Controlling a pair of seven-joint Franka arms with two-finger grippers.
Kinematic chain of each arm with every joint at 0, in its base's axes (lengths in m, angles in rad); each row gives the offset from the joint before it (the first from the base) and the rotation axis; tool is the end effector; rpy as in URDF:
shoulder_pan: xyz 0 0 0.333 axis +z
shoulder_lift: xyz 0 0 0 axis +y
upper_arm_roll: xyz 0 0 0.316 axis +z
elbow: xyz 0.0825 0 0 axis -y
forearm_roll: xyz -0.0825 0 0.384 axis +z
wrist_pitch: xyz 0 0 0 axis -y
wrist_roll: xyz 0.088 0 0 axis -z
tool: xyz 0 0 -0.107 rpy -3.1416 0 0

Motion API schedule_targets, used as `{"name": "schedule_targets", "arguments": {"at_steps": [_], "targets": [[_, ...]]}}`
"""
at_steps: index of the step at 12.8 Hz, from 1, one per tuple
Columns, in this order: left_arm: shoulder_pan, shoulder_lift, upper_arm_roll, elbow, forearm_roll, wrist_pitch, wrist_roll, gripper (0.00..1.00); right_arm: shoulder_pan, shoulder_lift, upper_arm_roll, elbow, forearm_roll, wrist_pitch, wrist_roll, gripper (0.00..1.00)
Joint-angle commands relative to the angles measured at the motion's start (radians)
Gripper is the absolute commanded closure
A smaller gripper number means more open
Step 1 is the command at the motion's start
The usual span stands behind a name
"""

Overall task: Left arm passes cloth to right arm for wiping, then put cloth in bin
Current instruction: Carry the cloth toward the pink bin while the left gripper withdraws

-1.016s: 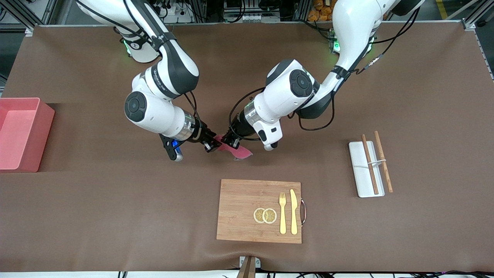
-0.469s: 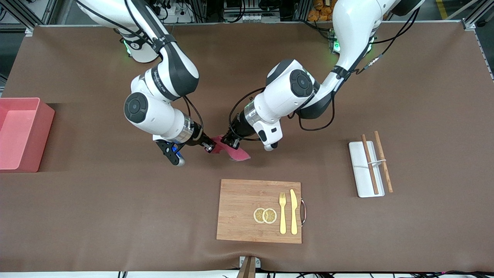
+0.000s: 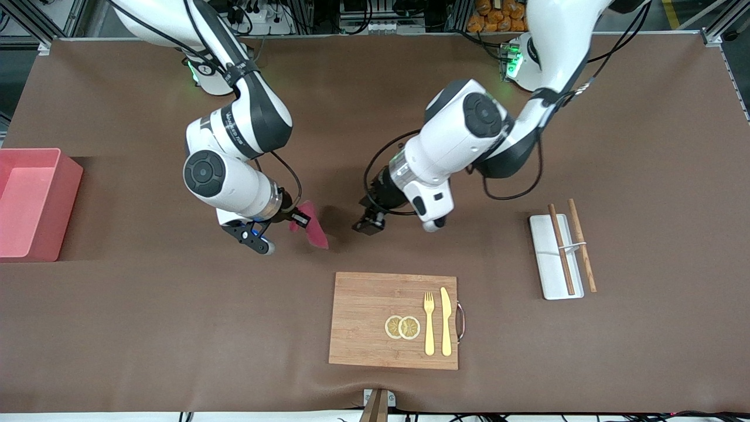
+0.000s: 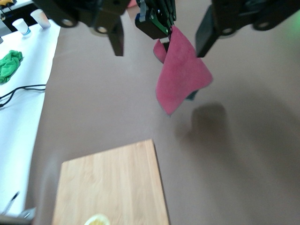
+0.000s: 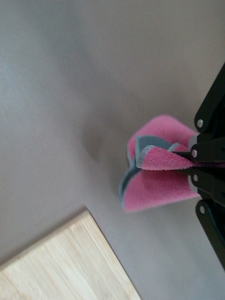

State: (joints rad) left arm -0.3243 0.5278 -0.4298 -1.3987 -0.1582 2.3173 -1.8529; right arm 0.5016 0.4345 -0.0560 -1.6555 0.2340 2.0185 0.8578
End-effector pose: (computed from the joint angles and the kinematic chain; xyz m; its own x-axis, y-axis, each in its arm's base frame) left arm 0.5795 -0.4549 0.4703 0.3162 0.8378 -0.4450 0.9402 -0.2141 0.2650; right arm 0.5907 0.3015 0.3544 0.8568 -0.4808 -0.1864 -0.4980 -0.8653 -0.0572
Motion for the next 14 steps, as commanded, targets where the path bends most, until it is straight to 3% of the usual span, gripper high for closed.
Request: {"name": "schedule_targets", "arguments": {"at_steps": [1, 4, 7, 9, 14], "targets": [[0.075, -0.099, 0.0, -0.02, 0.029, -0.143, 0.108, 0.0, -0.027, 0.013, 0.01, -0.036, -0.114, -0.001, -0.043, 1.0], [0.201, -0.172, 0.0, -0.02, 0.029, -0.358, 0.373, 0.0, -0.147, 0.035, 0.008, -0.049, -0.177, -0.004, -0.254, 1.0], [0.342, -0.228, 0.0, -0.028, 0.029, -0.522, 0.703, 0.0, -0.346, 0.082, 0.008, -0.047, -0.189, 0.003, -0.524, 1.0], [0.427, -0.262, 0.003, -0.032, 0.032, -0.608, 0.912, 0.0, -0.476, 0.084, 0.01, -0.046, -0.26, 0.005, -0.649, 1.0], [0.537, -0.304, 0.003, -0.029, 0.196, -0.749, 1.245, 0.0, -0.786, 0.072, 0.01, -0.041, -0.306, 0.0, -1.076, 1.0]]}}
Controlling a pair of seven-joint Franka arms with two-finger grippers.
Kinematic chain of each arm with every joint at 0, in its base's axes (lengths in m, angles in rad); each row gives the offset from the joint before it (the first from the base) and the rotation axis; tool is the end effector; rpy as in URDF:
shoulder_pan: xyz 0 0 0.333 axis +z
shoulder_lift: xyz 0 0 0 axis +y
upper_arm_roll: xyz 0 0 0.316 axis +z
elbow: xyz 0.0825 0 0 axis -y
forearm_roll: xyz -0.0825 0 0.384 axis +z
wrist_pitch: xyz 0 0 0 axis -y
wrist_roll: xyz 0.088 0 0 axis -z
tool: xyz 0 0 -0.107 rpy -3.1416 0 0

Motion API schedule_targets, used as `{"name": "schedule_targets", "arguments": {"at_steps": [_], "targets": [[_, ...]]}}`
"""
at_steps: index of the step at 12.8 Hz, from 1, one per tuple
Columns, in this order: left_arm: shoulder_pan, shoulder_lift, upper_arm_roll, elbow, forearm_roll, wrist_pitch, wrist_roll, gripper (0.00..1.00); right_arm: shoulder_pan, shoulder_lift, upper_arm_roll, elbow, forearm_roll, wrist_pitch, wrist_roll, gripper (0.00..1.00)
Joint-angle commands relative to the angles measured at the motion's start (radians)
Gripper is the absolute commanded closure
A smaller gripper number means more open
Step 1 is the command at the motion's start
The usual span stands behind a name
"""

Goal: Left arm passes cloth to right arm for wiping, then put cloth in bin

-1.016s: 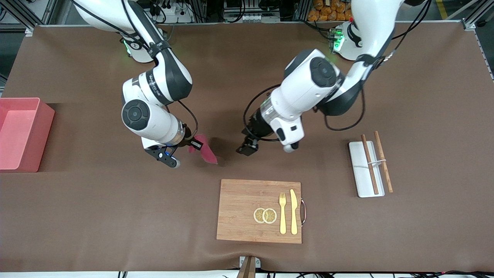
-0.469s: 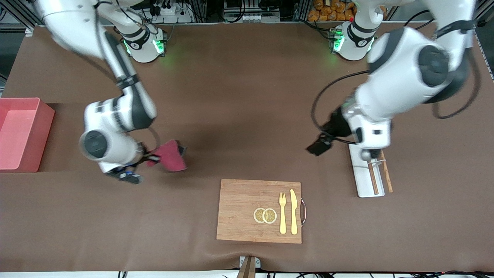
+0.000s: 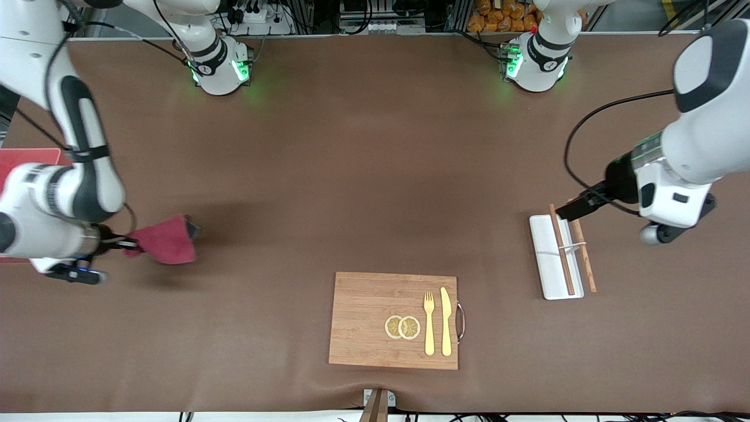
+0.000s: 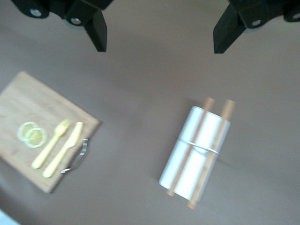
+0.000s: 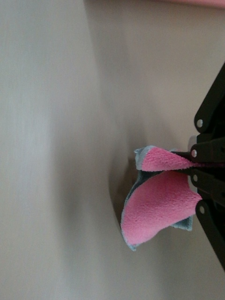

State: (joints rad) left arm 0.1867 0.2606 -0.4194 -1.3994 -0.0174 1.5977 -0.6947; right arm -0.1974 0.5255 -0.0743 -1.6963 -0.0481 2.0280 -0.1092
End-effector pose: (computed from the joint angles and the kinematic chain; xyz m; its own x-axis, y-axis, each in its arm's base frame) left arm 0.6170 -0.1148 0.5653 0.8864 0.4498 -0.1093 0.4581 -0.8863 0.0680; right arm 0.6278 -0.1732 0.2769 0.9708 -0.1331 -0.1996 -0.1247 -0.9907 0.0540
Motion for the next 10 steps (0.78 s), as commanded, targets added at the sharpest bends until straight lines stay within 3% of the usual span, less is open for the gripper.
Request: {"name": "schedule_targets", "arguments": {"at_steps": [1, 6, 10], "targets": [[0.051, -0.037, -0.007, -0.026, 0.063, -0.031, 0.142, 0.0, -0.12, -0.031, 0.027, 0.001, -0.026, -0.012, -0.172, 1.0], [0.12, -0.037, -0.007, -0.02, 0.062, -0.031, 0.352, 0.0, -0.163, -0.148, 0.027, 0.049, -0.173, -0.191, -0.236, 1.0], [0.128, -0.076, -0.004, -0.02, 0.067, -0.031, 0.377, 0.0, -0.189, -0.075, 0.028, 0.041, -0.171, -0.09, -0.236, 1.0]]}}
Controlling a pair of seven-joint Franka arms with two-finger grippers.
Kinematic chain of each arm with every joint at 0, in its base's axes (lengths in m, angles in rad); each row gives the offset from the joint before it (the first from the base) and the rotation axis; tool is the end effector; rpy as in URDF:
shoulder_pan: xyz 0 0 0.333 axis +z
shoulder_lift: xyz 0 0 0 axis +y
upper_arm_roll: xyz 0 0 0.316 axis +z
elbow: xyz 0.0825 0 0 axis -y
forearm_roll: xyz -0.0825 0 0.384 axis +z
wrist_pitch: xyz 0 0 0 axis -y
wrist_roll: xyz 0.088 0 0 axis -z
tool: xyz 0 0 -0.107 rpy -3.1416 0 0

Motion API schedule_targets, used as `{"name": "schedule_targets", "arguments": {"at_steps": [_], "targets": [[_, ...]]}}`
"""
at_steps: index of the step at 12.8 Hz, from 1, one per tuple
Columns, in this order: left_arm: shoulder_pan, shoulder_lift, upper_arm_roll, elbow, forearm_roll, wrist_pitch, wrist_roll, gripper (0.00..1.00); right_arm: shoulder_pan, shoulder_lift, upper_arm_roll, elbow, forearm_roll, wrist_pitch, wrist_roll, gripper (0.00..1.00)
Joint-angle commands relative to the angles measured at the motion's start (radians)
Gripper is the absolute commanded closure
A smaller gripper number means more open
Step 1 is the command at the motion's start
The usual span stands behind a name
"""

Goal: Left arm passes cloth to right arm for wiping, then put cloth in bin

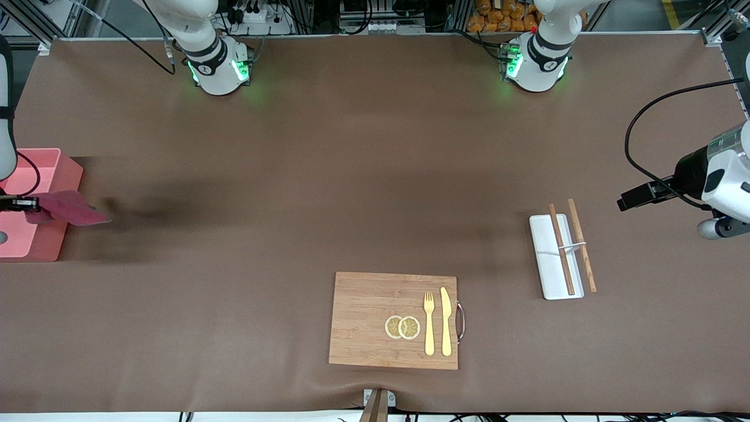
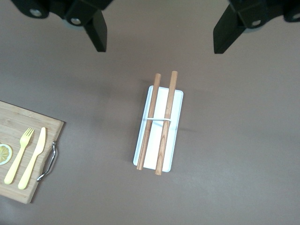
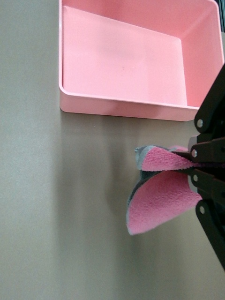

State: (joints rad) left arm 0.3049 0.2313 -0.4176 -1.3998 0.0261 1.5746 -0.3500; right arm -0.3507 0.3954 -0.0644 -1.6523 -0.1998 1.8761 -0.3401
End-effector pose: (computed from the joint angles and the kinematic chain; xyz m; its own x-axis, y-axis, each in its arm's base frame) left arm 0.6176 -0.0377 0.5797 0.9689 0.2406 -0.0578 0.2436 -0.9686 0.0502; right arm 0.5868 -0.2705 0.3716 0.9723 -0.0111 -0.2336 0.0200 -0.9913 0.1302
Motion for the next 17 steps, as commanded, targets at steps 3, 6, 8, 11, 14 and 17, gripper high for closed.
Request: {"name": "schedule_targets", "arguments": {"at_steps": [3, 6, 8, 11, 14, 17], "targets": [[-0.019, -0.122, 0.017, -0.027, 0.028, -0.01, 0.054, 0.0, -0.015, 0.121, 0.031, -0.006, 0.002, 0.115, -0.008, 1.0], [-0.264, -0.182, 0.309, -0.088, 0.02, -0.042, 0.139, 0.0, 0.076, 0.167, 0.048, -0.006, 0.16, 0.144, 0.01, 1.0], [-0.273, -0.204, 0.339, -0.105, 0.011, -0.045, 0.16, 0.0, 0.151, 0.171, 0.049, -0.006, 0.189, 0.144, 0.111, 1.0], [-0.273, -0.234, 0.339, -0.142, 0.011, -0.048, 0.16, 0.0, 0.292, 0.169, 0.051, -0.006, 0.25, 0.135, 0.329, 1.0], [-0.282, -0.254, 0.342, -0.162, 0.014, -0.042, 0.164, 0.0, 0.464, 0.169, 0.051, -0.004, 0.399, 0.141, 0.604, 1.0], [-0.288, -0.248, 0.342, -0.16, 0.021, -0.044, 0.164, 0.0, 0.649, 0.149, 0.051, 0.041, 0.454, 0.132, 0.936, 1.0]]}}
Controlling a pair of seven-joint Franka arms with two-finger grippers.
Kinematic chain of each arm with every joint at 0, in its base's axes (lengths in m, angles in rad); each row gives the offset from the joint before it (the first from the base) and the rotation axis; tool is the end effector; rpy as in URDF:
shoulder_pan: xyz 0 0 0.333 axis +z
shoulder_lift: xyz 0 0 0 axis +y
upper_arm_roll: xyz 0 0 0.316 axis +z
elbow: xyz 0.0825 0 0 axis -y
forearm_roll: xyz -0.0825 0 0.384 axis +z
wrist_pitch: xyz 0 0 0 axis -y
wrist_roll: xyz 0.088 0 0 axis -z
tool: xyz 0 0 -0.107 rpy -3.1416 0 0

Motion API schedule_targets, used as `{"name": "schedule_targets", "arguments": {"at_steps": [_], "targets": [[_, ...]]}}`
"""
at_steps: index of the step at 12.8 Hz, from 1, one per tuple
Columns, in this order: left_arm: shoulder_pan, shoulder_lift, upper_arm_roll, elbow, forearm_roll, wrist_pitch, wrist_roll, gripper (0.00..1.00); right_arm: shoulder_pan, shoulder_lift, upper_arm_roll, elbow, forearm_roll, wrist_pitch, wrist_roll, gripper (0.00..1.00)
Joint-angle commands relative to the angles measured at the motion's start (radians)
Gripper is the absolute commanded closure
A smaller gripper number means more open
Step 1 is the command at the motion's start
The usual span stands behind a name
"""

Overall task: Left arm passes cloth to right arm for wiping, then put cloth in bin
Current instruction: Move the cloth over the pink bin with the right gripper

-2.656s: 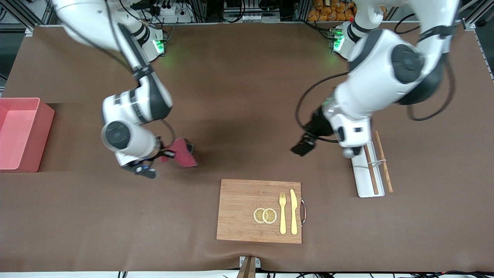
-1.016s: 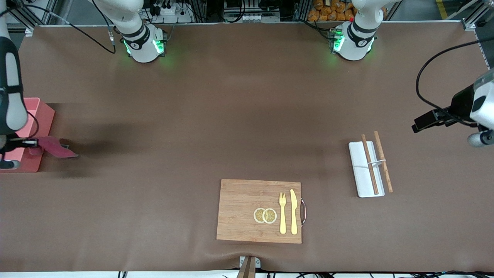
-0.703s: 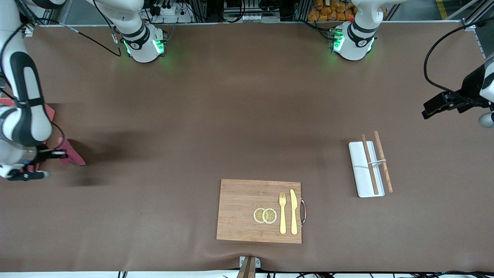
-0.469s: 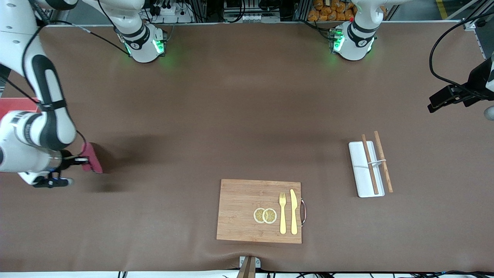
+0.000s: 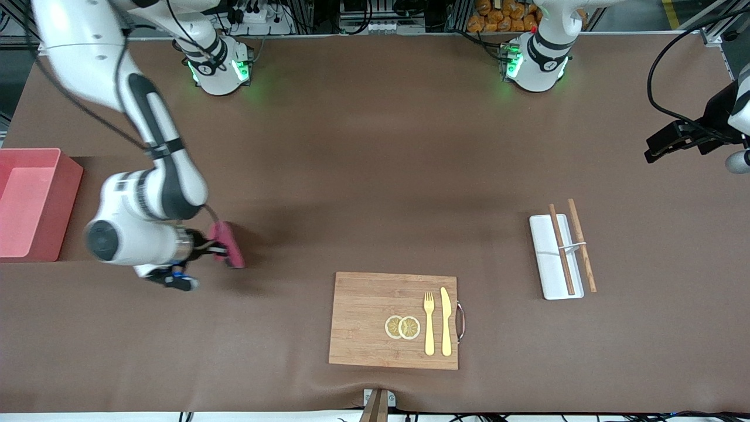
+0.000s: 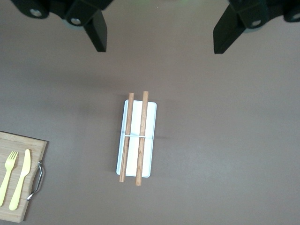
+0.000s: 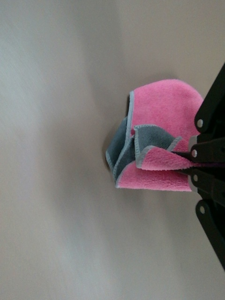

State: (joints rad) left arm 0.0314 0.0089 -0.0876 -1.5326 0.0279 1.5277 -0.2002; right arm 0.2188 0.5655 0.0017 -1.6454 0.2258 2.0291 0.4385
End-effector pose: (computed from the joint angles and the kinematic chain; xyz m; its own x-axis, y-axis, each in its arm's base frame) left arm 0.5525 -0.0278 0.6338 0.9895 0.1446 -0.0081 0.1443 -0.9891 -0.0293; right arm 0.6455 0.1576 0.2724 0.9176 -0.3103 -0.2485 -0.3393 -0.9370 -0.0827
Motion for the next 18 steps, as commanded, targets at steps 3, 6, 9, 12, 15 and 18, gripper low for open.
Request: {"name": "schedule_targets", "arguments": {"at_steps": [3, 6, 9, 12, 15, 18], "targets": [[-0.039, -0.026, 0.034, -0.029, 0.023, 0.0, 0.007, 0.0, 0.105, -0.152, -0.017, 0.039, 0.027, -0.149, 0.181, 1.0], [-0.073, -0.029, 0.074, -0.026, 0.02, 0.0, 0.013, 0.0, 0.065, -0.278, -0.054, 0.076, -0.008, -0.347, 0.051, 1.0], [-0.061, -0.027, 0.063, -0.024, 0.012, 0.0, 0.008, 0.0, -0.069, -0.315, -0.12, 0.152, -0.048, -0.539, -0.24, 1.0], [0.01, -0.032, -0.027, -0.021, 0.012, -0.027, -0.005, 0.0, -0.235, -0.312, -0.157, 0.235, -0.138, -0.658, -0.554, 1.0], [0.008, -0.032, -0.024, -0.023, 0.012, -0.026, -0.007, 0.0, -0.448, -0.291, -0.158, 0.262, -0.229, -0.643, -0.899, 1.0], [0.008, -0.029, -0.023, -0.018, 0.01, -0.018, -0.005, 0.0, -0.603, -0.228, -0.158, 0.288, -0.313, -0.49, -1.148, 1.0]]}}
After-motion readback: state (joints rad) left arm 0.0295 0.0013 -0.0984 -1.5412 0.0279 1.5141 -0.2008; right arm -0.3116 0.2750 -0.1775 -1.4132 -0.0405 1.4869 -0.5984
